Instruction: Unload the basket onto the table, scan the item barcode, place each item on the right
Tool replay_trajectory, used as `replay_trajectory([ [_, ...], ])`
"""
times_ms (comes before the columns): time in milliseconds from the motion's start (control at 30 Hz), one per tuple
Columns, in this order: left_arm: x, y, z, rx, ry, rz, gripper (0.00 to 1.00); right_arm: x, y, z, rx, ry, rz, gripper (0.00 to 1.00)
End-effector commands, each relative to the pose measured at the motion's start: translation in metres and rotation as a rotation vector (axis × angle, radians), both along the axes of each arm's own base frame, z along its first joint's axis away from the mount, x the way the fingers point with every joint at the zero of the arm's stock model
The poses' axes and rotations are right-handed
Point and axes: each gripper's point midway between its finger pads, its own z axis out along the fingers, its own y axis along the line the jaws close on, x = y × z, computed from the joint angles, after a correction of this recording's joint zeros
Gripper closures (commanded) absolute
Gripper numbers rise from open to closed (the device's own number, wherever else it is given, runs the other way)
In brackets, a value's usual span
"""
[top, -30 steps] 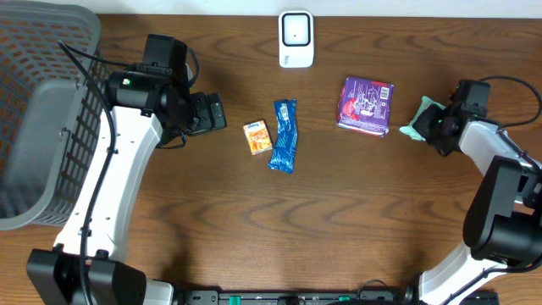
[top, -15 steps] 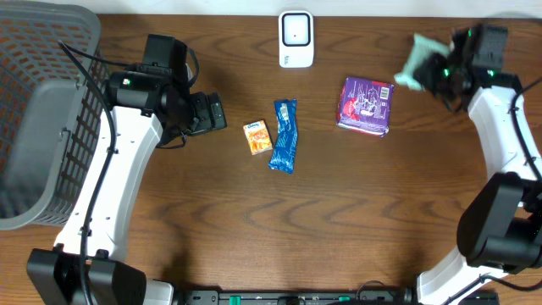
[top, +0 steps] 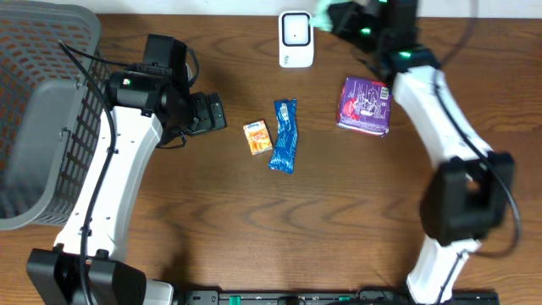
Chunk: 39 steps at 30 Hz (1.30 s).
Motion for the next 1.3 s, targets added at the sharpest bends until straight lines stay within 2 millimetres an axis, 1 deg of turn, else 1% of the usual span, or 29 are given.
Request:
replay_trajectory([
  [0, 0.001, 0.003, 0.000, 0.011, -0.001, 0.001, 0.02, 0.014, 0.043, -0.024, 0.059, 0.056, 0.089, 0.99],
  [67, 0.001, 0.003, 0.000, 0.011, 0.000, 0.001, 0.02, 0.022, 0.060, -0.038, 0.058, 0.074, 0.118, 0.99],
  [133, 0.001, 0.003, 0.000, 0.011, 0.000, 0.001, 0.02, 0.028, 0.069, -0.051, 0.051, 0.098, 0.129, 0.99],
  [167, 0.001, 0.003, 0.000, 0.011, 0.000, 0.001, 0.02, 0.031, 0.072, -0.057, 0.038, 0.104, 0.135, 0.99],
  [267, 0.001, 0.003, 0.000, 0.011, 0.000, 0.001, 0.02, 0.033, 0.069, -0.066, 0.018, 0.123, 0.118, 0.99],
  [333, 0.001, 0.003, 0.000, 0.011, 0.000, 0.001, 0.02, 0.035, 0.062, -0.070, -0.007, 0.131, 0.099, 0.99],
  [500, 0.001, 0.003, 0.000, 0.011, -0.001, 0.001, 0.02, 0.037, 0.045, -0.066, -0.027, 0.152, 0.083, 0.99],
  [567, 0.001, 0.003, 0.000, 0.011, -0.001, 0.001, 0.02, 0.039, 0.031, -0.059, -0.059, 0.143, 0.079, 0.99],
  [633, 0.001, 0.003, 0.000, 0.011, -0.001, 0.001, 0.02, 0.042, 0.009, -0.052, -0.085, 0.148, 0.062, 0.99],
  [667, 0.001, 0.003, 0.000, 0.011, -0.001, 0.001, 0.02, 0.044, -0.003, -0.048, -0.093, 0.153, 0.049, 0.99],
  [733, 0.001, 0.003, 0.000, 0.011, -0.001, 0.001, 0.02, 0.046, -0.034, -0.041, -0.104, 0.178, 0.009, 0.99],
  [800, 0.001, 0.003, 0.000, 0.011, 0.000, 0.001, 0.02, 0.046, -0.072, -0.039, -0.115, 0.218, -0.041, 0.99],
  [833, 0.001, 0.003, 0.000, 0.011, 0.000, 0.001, 0.02, 0.045, -0.092, -0.040, -0.123, 0.241, -0.068, 0.99],
  [900, 0.001, 0.003, 0.000, 0.011, 0.000, 0.001, 0.02, 0.037, -0.145, -0.051, -0.154, 0.321, -0.156, 0.99],
  [933, 0.001, 0.003, 0.000, 0.011, 0.000, 0.001, 0.02, 0.029, -0.174, -0.059, -0.176, 0.372, -0.208, 0.99],
  [967, 0.001, 0.003, 0.000, 0.011, 0.000, 0.001, 0.02, 0.024, -0.193, -0.065, -0.191, 0.404, -0.240, 0.99],
  [1033, 0.001, 0.003, 0.000, 0.011, -0.001, 0.001, 0.02, 0.004, -0.249, -0.080, -0.234, 0.501, -0.343, 0.99],
  [1100, 0.001, 0.003, 0.000, 0.011, -0.001, 0.001, 0.02, -0.016, -0.295, -0.091, -0.280, 0.574, -0.424, 0.99],
  [1133, 0.001, 0.003, 0.000, 0.011, 0.000, 0.001, 0.02, -0.027, -0.321, -0.095, -0.310, 0.606, -0.462, 0.99],
  [1167, 0.001, 0.003, 0.000, 0.011, 0.000, 0.001, 0.02, -0.037, -0.343, -0.098, -0.333, 0.629, -0.494, 0.99],
  [1233, 0.001, 0.003, 0.000, 0.011, 0.000, 0.001, 0.02, -0.053, -0.378, -0.101, -0.361, 0.656, -0.535, 0.99],
  [1267, 0.001, 0.003, 0.000, 0.011, -0.001, 0.001, 0.02, -0.062, -0.398, -0.102, -0.374, 0.663, -0.551, 0.97],
])
